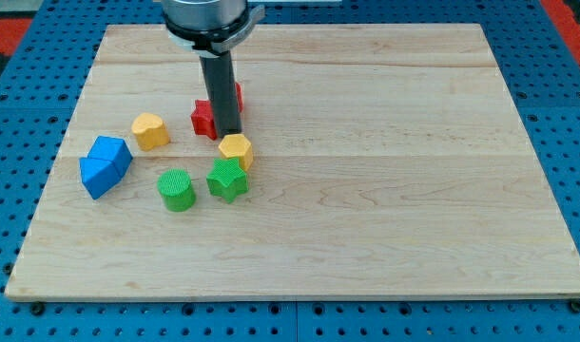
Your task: Move the red blocks towards the top center of the board
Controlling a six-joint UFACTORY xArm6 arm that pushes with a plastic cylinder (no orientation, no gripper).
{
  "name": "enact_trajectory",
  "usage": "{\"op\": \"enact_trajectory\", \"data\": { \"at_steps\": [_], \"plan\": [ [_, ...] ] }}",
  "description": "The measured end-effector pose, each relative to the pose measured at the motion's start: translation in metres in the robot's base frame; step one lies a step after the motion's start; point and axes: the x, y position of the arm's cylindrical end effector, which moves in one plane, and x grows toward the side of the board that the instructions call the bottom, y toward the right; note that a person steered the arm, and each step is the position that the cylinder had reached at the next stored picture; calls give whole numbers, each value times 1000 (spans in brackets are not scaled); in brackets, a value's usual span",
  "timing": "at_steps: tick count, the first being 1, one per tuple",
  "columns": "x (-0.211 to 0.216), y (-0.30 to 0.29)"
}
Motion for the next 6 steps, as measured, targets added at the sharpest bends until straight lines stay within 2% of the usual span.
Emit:
{"op": "enact_trajectory", "data": {
  "at_steps": [3,4,6],
  "plan": [
    [35,-36],
    [18,-44],
    [-54,-28]
  ]
}}
